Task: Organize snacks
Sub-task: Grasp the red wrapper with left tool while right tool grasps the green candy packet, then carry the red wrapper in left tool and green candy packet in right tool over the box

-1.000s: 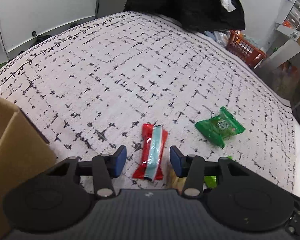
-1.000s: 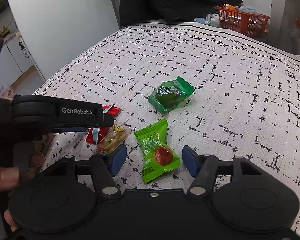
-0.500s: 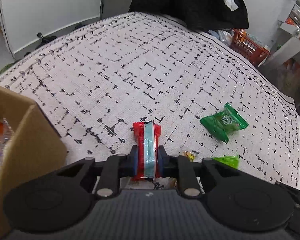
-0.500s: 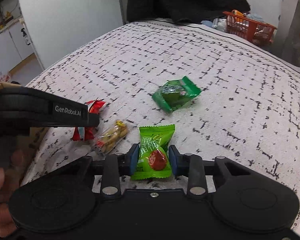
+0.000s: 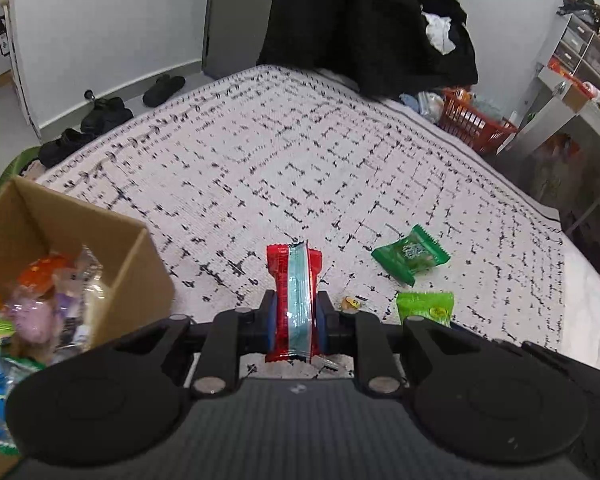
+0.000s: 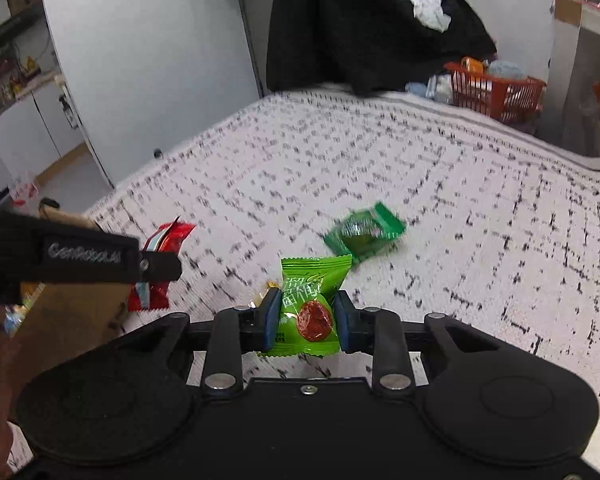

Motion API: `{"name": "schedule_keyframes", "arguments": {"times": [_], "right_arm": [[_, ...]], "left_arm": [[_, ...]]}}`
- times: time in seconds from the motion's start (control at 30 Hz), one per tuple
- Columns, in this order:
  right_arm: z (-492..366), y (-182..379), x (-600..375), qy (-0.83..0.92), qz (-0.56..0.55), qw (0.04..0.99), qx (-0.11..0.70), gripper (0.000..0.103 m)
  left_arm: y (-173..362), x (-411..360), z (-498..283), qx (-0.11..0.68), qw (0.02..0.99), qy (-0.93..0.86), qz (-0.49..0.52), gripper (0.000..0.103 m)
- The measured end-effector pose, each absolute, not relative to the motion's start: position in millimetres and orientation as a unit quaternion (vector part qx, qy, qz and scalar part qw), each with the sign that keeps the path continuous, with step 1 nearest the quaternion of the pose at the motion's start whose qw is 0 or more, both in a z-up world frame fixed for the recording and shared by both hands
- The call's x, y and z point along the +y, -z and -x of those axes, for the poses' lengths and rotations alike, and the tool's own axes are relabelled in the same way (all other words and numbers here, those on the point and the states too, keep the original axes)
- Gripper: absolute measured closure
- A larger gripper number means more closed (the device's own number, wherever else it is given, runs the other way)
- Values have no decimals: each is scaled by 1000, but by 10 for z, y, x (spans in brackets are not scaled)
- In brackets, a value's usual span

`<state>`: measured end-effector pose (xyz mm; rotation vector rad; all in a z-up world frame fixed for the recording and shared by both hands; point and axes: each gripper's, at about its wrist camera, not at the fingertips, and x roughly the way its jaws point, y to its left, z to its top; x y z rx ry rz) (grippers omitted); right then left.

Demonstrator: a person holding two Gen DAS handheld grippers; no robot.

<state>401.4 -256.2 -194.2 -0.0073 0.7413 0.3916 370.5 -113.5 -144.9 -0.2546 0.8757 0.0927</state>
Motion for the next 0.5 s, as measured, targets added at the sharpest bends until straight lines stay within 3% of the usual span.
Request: {"name": "schedule_keyframes", "arguments": {"times": [0.5], "right_arm": [[-3786,1600,-2363,-233,-30,919,318,77]], "left_arm": [[965,-819,-3254,384,910,-82,133,84]]}}
